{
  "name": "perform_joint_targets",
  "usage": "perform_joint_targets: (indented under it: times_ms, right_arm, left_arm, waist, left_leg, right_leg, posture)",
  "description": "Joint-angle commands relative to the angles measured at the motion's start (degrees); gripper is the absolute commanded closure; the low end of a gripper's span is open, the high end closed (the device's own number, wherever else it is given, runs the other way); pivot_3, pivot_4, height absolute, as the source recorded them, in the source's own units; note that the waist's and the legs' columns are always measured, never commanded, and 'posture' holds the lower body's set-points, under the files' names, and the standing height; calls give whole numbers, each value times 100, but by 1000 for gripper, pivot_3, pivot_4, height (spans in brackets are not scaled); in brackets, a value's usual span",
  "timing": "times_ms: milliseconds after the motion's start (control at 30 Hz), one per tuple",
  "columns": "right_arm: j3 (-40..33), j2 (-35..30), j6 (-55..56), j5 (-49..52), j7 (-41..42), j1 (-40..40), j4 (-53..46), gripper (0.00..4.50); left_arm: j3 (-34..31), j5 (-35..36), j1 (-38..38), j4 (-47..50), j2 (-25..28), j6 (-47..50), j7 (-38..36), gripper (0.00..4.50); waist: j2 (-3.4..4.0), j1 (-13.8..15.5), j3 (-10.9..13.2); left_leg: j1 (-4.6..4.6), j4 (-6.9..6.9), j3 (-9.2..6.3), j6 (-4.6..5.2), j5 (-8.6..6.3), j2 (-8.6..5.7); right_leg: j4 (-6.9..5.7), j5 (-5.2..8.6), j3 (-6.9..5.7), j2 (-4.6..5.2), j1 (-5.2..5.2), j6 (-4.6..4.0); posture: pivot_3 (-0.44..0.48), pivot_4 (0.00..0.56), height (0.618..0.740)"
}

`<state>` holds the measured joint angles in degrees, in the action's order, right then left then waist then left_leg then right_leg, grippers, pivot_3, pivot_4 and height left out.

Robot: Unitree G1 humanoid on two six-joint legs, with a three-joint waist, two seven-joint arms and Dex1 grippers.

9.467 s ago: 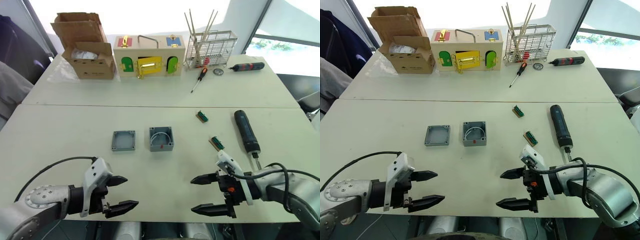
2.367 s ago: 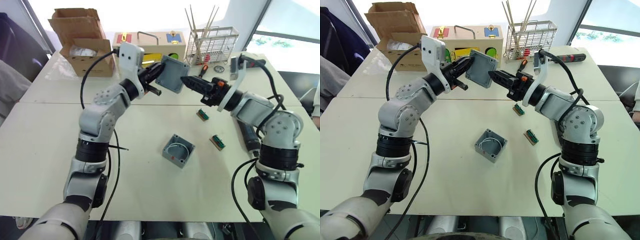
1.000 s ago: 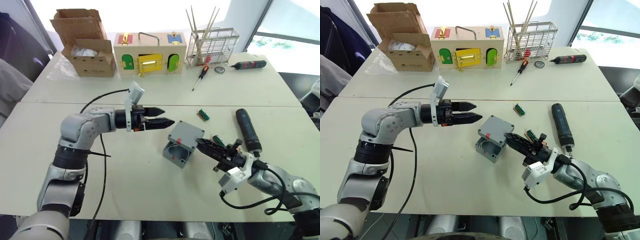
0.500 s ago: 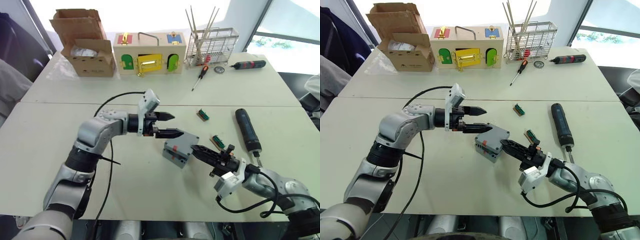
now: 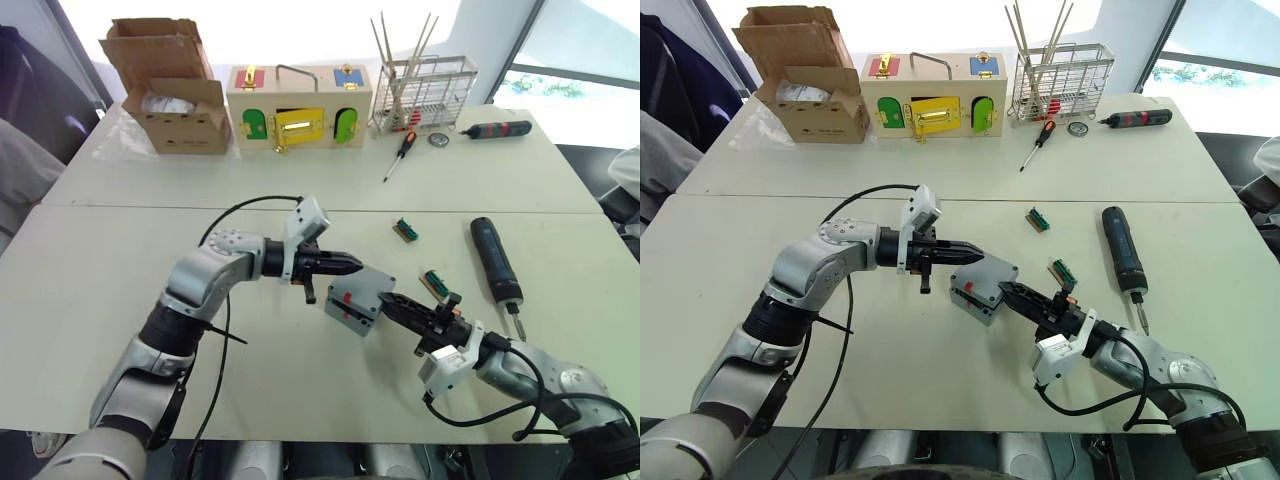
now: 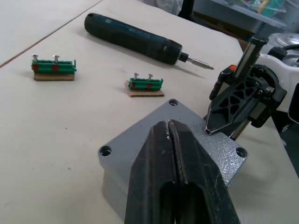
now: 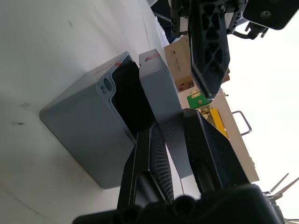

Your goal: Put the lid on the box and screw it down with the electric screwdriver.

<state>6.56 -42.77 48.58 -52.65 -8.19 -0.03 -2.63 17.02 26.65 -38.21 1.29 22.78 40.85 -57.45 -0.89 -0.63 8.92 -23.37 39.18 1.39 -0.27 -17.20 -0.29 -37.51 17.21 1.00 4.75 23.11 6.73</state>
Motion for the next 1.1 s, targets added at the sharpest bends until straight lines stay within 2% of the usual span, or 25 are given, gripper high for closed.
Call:
perform_joint_targets:
  times_ms: [33, 667, 1100]
  right_arm:
    - [70, 38, -12, -11, -73, 44, -188, 4363]
    - [132, -52, -88, -198, -293, 247, -228, 4363]
    - [266, -78, -127, -241, -260, 303, -189, 4363]
  left_arm:
    - [71, -108, 7, 146, -49, -156, -46, 4477]
    - [150, -222, 100, 333, -52, -209, -78, 4477]
    - [595, -697, 246, 216, 28, -537, -223, 4477]
  waist:
    - [0, 0, 0]
    - [1, 2, -1]
    - [2, 6, -7]
  left_leg:
    - [0, 0, 0, 0, 0, 0]
    - [1, 0, -1, 0, 0, 0]
    - [7, 1, -1, 0, 0, 0]
  right_leg:
    - [0, 0, 0, 0, 0, 0]
    - [0, 0, 0, -1, -1, 0]
    - [1, 0, 0, -1, -10, 0]
  posture:
    - [0, 150, 740]
    - [0, 150, 740]
    - [0, 150, 740]
